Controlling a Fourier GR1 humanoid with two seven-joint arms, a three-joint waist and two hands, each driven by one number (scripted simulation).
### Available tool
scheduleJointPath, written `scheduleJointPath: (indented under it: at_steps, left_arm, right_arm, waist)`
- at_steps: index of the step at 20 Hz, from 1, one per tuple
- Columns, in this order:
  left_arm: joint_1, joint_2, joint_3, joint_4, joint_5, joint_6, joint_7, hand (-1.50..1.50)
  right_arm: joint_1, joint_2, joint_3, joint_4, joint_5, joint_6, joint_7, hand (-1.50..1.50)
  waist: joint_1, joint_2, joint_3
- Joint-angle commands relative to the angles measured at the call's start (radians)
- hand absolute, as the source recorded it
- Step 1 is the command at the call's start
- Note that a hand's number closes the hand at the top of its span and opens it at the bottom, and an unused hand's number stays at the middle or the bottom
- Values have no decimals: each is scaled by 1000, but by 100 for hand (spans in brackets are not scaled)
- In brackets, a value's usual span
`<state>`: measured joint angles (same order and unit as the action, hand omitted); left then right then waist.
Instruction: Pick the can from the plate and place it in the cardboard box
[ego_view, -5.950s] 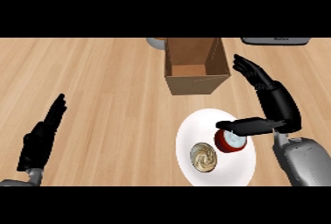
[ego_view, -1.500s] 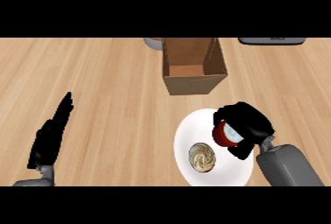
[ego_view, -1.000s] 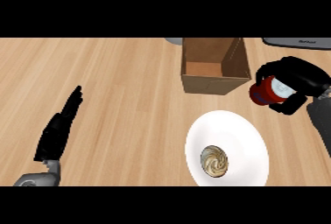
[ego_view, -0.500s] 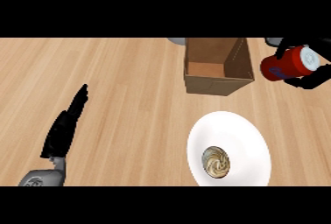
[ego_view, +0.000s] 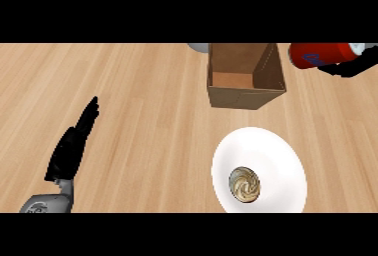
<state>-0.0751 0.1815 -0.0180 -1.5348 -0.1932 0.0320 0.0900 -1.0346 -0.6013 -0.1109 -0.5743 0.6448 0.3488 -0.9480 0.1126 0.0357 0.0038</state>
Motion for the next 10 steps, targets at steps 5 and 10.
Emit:
scheduleJointPath:
  at_steps: [5, 10]
  left_arm:
    - [8, 4, 12, -10, -8, 12, 14, 0]
    - [-1, 41, 60, 39, 19, -15, -21, 0]
  right_arm:
    - [-168, 62, 70, 121, -37, 202, -89, 150]
    - [-239, 157, 128, 166, -18, 155, -34, 150]
  waist:
    - [-18, -10, -3]
    - [-43, -14, -4]
